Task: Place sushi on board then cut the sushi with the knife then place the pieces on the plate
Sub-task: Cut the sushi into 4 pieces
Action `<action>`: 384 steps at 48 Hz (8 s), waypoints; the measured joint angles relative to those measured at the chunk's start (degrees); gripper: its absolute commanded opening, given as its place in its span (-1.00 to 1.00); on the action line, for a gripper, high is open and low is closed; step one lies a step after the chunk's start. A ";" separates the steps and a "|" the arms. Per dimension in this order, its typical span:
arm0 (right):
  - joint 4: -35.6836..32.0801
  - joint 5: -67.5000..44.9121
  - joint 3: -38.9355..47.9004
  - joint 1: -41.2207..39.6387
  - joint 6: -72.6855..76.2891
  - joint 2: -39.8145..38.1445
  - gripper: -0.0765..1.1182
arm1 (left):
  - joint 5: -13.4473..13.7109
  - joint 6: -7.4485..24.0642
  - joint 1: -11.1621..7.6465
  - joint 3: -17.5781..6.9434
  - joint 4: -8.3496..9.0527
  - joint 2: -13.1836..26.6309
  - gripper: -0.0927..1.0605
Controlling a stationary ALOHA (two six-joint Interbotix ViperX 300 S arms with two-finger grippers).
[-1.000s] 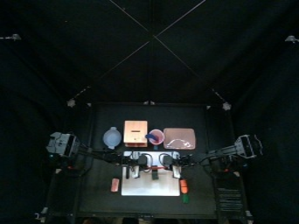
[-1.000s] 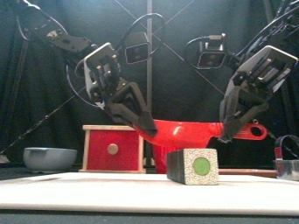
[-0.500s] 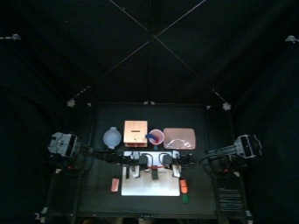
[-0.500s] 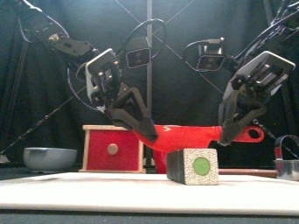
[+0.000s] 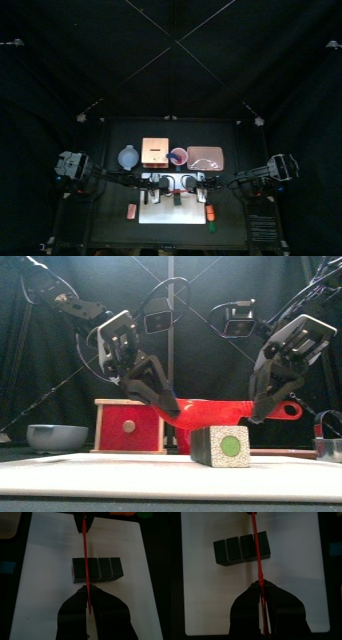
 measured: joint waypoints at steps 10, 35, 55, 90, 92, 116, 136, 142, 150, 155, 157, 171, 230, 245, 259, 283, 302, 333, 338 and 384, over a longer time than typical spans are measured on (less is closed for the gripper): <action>-0.09 0.00 0.00 0.00 0.00 0.18 -0.25 | 0.09 0.00 -0.09 0.00 -0.35 0.00 -0.12; 0.26 -0.09 -0.09 0.00 0.09 2.81 -0.25 | -0.35 0.00 -0.09 0.09 -0.53 2.29 -0.12; 1.67 0.00 -0.53 0.00 0.09 5.10 -0.25 | -0.26 0.09 0.35 -0.09 -0.53 4.83 -0.12; -0.26 0.35 -0.09 -4.66 -0.09 5.98 -0.25 | 1.49 0.35 4.39 -0.70 2.55 5.80 -0.12; -0.26 0.53 -0.18 -4.66 -0.09 5.98 -0.25 | 1.58 0.35 4.48 -0.70 2.64 5.63 -0.12; 1.05 7.56 -3.43 -0.26 0.00 -0.79 -0.25 | 5.10 0.18 0.88 -0.88 2.64 -1.67 -0.14; 5.54 7.38 -3.43 2.81 0.18 -0.62 -0.25 | 4.83 -0.09 -2.20 -1.32 -0.79 -0.53 -0.14; 5.71 7.38 -3.43 2.99 0.18 -0.35 -0.25 | 4.83 -0.18 -2.37 -1.49 -1.05 -0.09 -0.14; 5.54 7.29 -3.43 2.90 0.18 0.18 -0.25 | 4.83 -0.09 -2.46 -1.49 -1.14 0.35 -0.14; 5.36 7.29 -3.43 2.90 0.09 0.62 -0.25 | 4.75 0.00 -2.37 -1.58 -1.14 0.70 -0.14; 5.27 7.29 -3.43 2.90 0.09 0.79 -0.25 | 4.83 0.00 -2.37 -1.58 -1.14 0.79 -0.14; 5.27 7.21 -3.52 2.90 0.09 2.02 -0.25 | 4.75 0.00 -2.37 -1.58 -1.14 1.58 -0.14; 3.25 7.03 -3.60 0.70 0.00 6.86 -0.25 | 4.66 0.35 0.00 -2.46 0.70 5.98 -0.14; 4.04 8.00 -4.39 0.79 0.09 2.90 -0.25 | 6.24 0.44 -0.35 -2.72 0.97 1.76 -0.14; 5.63 7.91 -4.92 3.69 0.18 0.70 -0.25 | 7.91 0.09 -2.99 -3.60 1.49 0.18 -0.14; 7.73 7.03 -5.01 5.54 0.26 1.05 -0.25 | 8.00 -0.09 -4.66 -4.31 -0.53 1.32 -0.14; 8.09 6.94 -4.83 5.54 0.26 2.02 -0.25 | 7.82 0.00 -4.75 -4.48 -1.14 2.37 -0.14; 10.63 6.59 -5.36 7.47 0.35 7.82 -0.25 | 8.00 0.00 -5.19 -5.27 -2.90 7.21 -0.14; 12.04 6.59 -5.45 8.70 0.26 7.91 -0.25 | 8.17 0.00 -5.54 -5.27 -3.34 7.03 -0.14; 12.30 15.73 -2.02 7.82 0.62 -11.78 -0.25 | 9.05 0.62 -5.19 -4.22 6.77 -5.27 0.30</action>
